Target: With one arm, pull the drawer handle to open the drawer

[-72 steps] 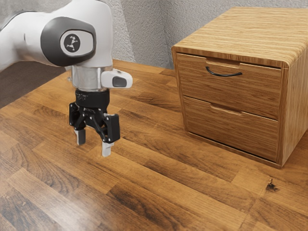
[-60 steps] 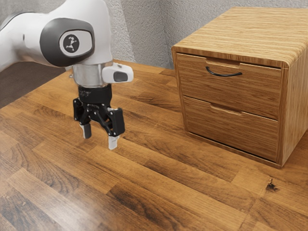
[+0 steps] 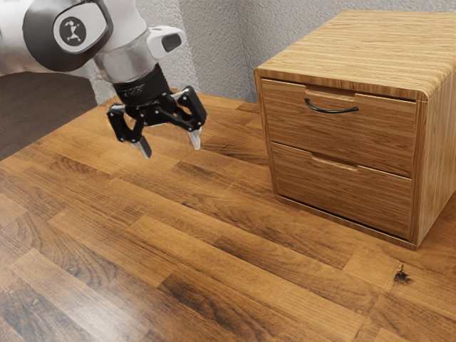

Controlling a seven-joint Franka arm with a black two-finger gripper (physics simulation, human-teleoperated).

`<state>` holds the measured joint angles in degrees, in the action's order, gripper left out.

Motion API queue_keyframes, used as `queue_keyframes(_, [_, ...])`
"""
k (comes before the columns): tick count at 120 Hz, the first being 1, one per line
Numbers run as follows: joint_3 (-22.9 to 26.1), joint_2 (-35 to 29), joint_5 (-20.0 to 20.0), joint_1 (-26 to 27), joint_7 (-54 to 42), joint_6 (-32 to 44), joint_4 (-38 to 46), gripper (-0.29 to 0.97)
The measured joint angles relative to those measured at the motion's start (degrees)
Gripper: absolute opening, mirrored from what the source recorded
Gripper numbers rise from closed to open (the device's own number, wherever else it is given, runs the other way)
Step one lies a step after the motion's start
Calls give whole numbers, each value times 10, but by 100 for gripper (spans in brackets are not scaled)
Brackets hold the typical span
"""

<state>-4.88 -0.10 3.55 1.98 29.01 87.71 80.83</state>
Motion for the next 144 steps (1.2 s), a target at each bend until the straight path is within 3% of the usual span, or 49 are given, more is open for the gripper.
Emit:
queue_keyframes(40, [7, 20, 1, 88, 283, 98, 4, 68])
queue_keyframes(74, [6, 60, -12, 19, 421, 162, 0, 68])
queue_keyframes(108, [33, 70, -11, 35, 505, 214, -21, 68])
queue_keyframes(144, [66, 121, -10, 29, 561, 227, -96, 68])
